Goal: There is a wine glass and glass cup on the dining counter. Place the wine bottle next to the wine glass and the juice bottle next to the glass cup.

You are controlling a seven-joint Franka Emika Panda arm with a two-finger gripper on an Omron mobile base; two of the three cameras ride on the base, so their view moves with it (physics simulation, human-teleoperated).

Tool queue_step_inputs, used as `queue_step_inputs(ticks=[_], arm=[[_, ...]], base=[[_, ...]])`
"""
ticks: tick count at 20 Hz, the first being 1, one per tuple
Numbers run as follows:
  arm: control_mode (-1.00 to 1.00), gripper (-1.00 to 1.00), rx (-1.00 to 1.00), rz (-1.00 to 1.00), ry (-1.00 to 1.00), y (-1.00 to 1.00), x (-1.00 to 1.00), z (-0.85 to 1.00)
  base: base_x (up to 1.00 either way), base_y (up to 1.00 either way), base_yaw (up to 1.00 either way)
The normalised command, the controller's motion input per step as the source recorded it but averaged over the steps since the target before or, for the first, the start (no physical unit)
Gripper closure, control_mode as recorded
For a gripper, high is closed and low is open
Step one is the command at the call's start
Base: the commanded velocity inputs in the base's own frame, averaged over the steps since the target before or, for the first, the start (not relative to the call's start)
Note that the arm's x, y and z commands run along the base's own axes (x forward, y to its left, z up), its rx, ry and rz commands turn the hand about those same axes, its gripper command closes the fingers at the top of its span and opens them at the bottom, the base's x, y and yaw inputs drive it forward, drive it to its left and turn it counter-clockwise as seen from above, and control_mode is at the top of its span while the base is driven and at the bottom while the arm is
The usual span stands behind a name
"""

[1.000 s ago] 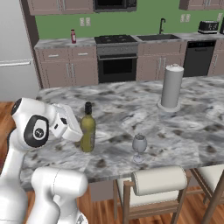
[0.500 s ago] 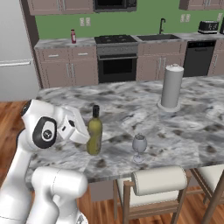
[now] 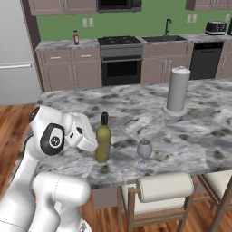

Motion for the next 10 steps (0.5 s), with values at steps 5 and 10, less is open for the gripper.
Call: queue_step_inputs(ticks=[5,10], arm=[[-1.0,1.0,-0.05,0.0,-0.05,-0.19,0.0,-0.31],[-1.0,1.0,-0.07,0.0,-0.08,-0.23,0.0,-0.34]], base=[[0.0,0.0,0.0],[0.0,0.0,0.0]])
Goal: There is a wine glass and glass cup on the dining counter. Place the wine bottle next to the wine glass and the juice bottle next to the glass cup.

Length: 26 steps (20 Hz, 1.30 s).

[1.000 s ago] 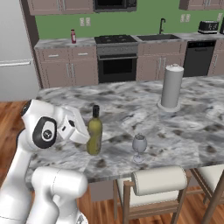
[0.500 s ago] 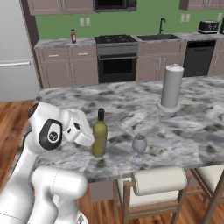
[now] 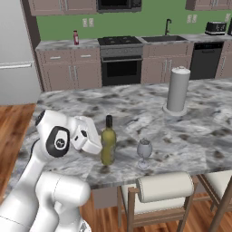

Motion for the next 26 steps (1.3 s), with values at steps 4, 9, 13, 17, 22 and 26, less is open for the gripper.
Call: queue_step_inputs(ticks=[4,9,13,17,22,26], arm=[[-1.0,1.0,-0.07,0.0,-0.05,-0.23,0.02,-0.34],[-1.0,1.0,-0.06,0.0,-0.05,-0.13,0.15,-0.32],[-1.0,1.0,-0.03,0.0,-0.01,-0.15,0.17,-0.33],[-1.0,1.0,-0.05,0.0,-0.01,-0.07,0.2,-0.34],[-1.0,1.0,-0.02,0.0,0.0,0.0,0.18,-0.34],[-1.0,1.0,-0.05,0.0,0.0,0.0,0.13,-0.38]], base=[[0.0,0.0,0.0],[0.0,0.0,0.0],[0.0,0.0,0.0],[0.0,0.0,0.0],[0.0,0.0,0.0],[0.0,0.0,0.0]])
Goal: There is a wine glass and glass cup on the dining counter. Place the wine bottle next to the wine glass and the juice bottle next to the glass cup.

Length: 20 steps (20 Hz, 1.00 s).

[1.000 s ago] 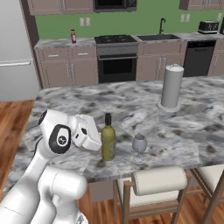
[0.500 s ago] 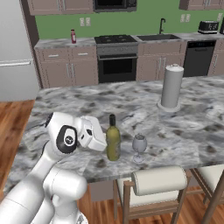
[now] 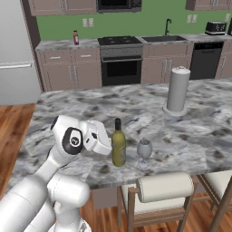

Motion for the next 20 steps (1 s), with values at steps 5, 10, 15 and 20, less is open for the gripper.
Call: queue_step_inputs(ticks=[5,10,15,20], arm=[[-1.0,1.0,-0.04,0.0,0.0,0.0,0.07,-0.43],[-1.0,1.0,-0.02,0.0,0.0,0.0,0.09,-0.42],[-1.0,1.0,0.0,0.0,-0.02,0.0,0.01,-0.46],[-1.0,1.0,0.0,0.0,-0.07,0.0,0.0,-0.41]], base=[[0.0,0.0,0.0],[0.0,0.0,0.0],[0.0,0.0,0.0],[0.0,0.0,0.0]])
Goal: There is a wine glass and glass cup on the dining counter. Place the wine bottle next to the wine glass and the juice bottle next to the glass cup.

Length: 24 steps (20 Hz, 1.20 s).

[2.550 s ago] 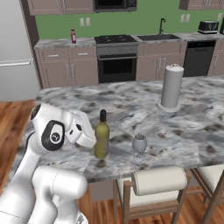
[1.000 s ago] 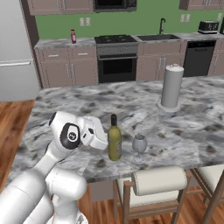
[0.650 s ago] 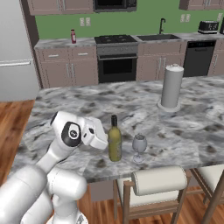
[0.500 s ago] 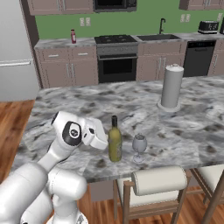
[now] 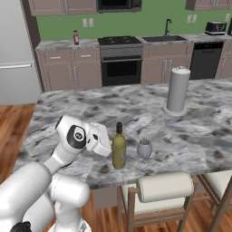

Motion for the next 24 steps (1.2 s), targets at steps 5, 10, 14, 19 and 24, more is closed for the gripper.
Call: queue_step_inputs(ticks=[5,10,14,19,24], arm=[[-1.0,1.0,0.0,0.0,-0.08,-0.02,0.0,-0.4],[-1.0,1.0,0.0,0.0,-0.07,-0.07,0.0,-0.33],[-1.0,1.0,0.0,0.0,-0.02,-0.12,0.0,-0.36],[-1.0,1.0,0.0,0.0,-0.02,-0.17,0.0,-0.33],[-1.0,1.0,0.0,0.0,-0.01,-0.12,0.0,-0.36]], base=[[0.0,0.0,0.0],[0.0,0.0,0.0],[0.0,0.0,0.0],[0.0,0.0,0.0],[0.0,0.0,0.0]])
